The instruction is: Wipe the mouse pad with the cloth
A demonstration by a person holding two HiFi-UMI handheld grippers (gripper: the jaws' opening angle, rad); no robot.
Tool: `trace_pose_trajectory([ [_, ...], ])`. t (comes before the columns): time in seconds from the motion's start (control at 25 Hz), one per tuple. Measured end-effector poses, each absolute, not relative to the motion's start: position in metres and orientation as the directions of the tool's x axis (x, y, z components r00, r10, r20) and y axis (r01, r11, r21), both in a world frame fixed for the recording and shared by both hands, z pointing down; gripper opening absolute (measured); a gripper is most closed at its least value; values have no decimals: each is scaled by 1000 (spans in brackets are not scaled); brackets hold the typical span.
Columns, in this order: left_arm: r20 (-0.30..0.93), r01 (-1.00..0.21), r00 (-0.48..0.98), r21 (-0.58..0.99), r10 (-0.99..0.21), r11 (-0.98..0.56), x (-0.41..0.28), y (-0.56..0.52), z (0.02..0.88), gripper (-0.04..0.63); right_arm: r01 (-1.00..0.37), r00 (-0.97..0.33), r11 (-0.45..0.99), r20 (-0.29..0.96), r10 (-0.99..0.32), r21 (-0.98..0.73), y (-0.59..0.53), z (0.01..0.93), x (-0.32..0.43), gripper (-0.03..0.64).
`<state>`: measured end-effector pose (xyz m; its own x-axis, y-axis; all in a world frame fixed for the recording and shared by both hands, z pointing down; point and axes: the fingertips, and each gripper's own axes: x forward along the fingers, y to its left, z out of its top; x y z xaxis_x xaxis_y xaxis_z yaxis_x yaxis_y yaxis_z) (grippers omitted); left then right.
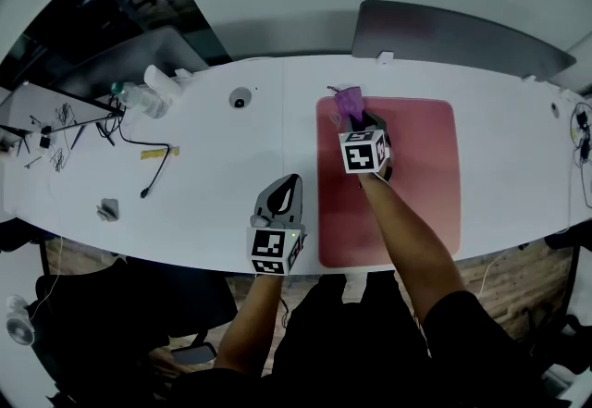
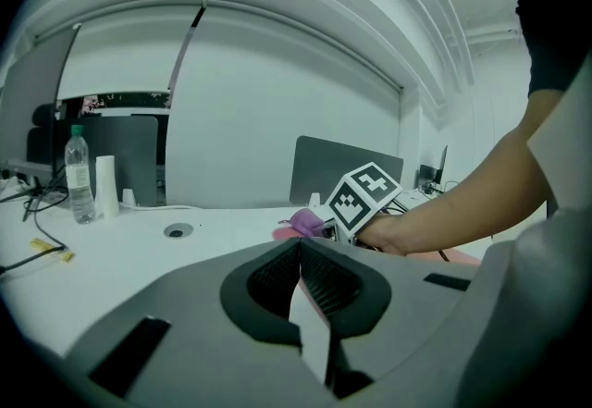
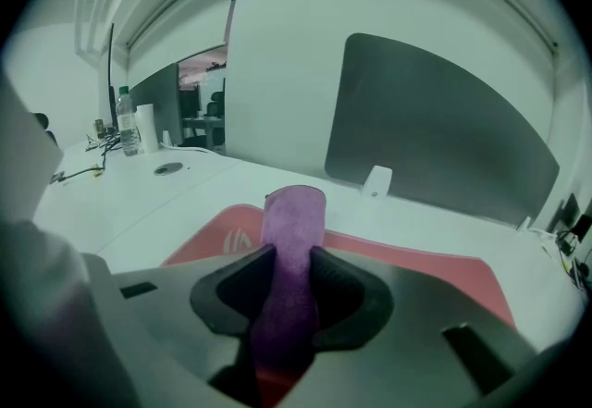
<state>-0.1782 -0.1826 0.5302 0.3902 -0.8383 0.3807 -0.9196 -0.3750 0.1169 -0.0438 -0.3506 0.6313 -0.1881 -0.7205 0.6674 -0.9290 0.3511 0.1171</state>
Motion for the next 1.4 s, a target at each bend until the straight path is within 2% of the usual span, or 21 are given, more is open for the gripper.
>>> trace_pose_trajectory([
  [0.2,379,-912,409,138,-830,-386,-167,-181,533,21,-947,-148,300,677,-721,112,-352,632,-13,150],
  [0.72,392,-897,439,134,-808,-422,-135,-186,535,21,-969,-37,189,664,-747,159,-357,631,79,150],
  [1.4,395,-874,479,133,-784,-467,-88,-201,534,21,-965,74,114,666,-742,235,-357,632,192,133],
])
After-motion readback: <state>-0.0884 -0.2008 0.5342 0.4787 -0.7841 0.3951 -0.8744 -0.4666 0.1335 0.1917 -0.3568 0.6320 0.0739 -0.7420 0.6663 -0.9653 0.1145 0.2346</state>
